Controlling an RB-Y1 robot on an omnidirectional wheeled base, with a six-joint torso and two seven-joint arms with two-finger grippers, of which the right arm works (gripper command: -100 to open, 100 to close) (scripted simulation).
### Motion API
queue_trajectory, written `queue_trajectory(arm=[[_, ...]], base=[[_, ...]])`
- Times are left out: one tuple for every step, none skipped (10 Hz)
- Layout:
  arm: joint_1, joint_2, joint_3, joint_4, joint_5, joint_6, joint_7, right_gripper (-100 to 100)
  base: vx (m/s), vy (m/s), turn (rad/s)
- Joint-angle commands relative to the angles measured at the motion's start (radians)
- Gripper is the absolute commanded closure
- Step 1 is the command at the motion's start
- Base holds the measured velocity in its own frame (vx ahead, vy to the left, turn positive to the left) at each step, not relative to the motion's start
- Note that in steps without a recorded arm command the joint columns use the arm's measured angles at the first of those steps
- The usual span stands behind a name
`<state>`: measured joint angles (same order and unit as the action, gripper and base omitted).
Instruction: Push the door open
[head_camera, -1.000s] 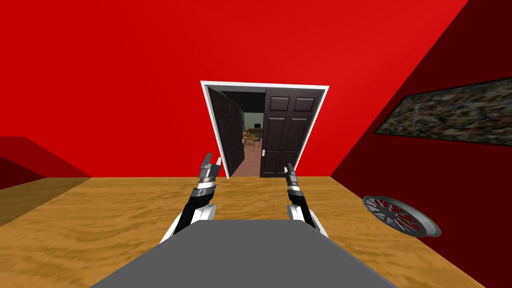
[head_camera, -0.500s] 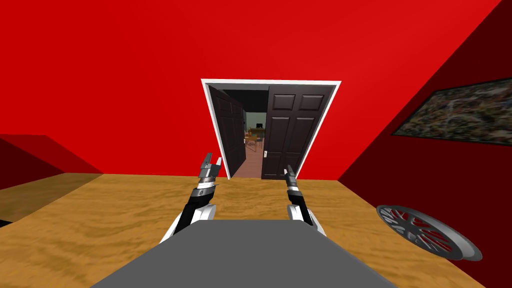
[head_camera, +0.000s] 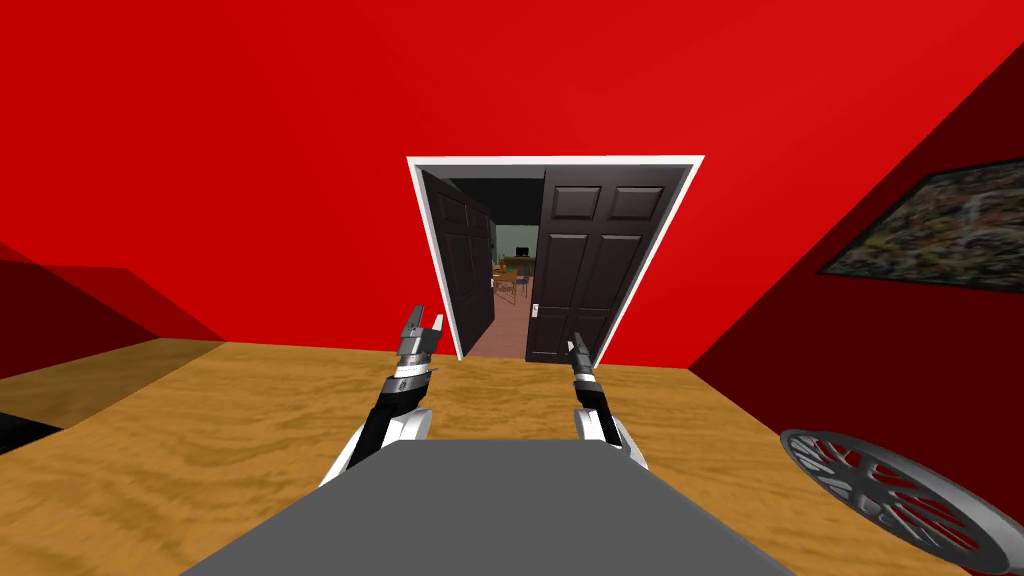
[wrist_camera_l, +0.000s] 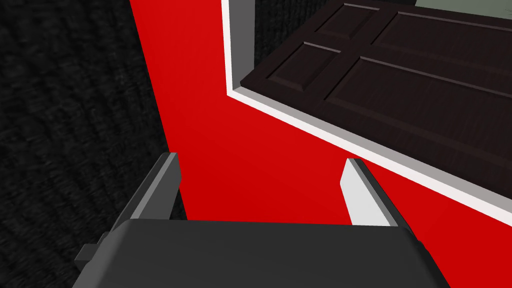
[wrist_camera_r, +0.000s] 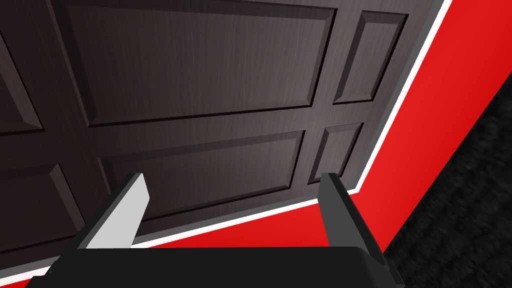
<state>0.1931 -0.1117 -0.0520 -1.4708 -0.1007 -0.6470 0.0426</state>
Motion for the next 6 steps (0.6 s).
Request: queue_trajectory(arm=[[-0.018,-0.005,-0.007,0.05,-0.003,-0.012,-0.004,-100],[-0.032,-0.007,-0.012,0.079,-0.006,-0.019,-0.007,-100],[-0.032,-0.007,-0.012,0.085,-0.006,-0.019,-0.007,-100],[-0.045,-0.01,-0.017,0.118,-0.008,-0.026,-0.009,-100],[-0.059,-0.013,-0.022,0.152,-0.01,-0.032,-0.012,-100],[-0.072,-0.015,-0.027,0.185,-0.012,-0.039,-0.014,-100]], base=[[0.085,-0.001,0.087],[0.099,-0.007,0.077],[0.068,-0.004,0.029],[0.064,0.0,0.068],[0.082,0.002,0.058],[0.093,0.004,0.083]])
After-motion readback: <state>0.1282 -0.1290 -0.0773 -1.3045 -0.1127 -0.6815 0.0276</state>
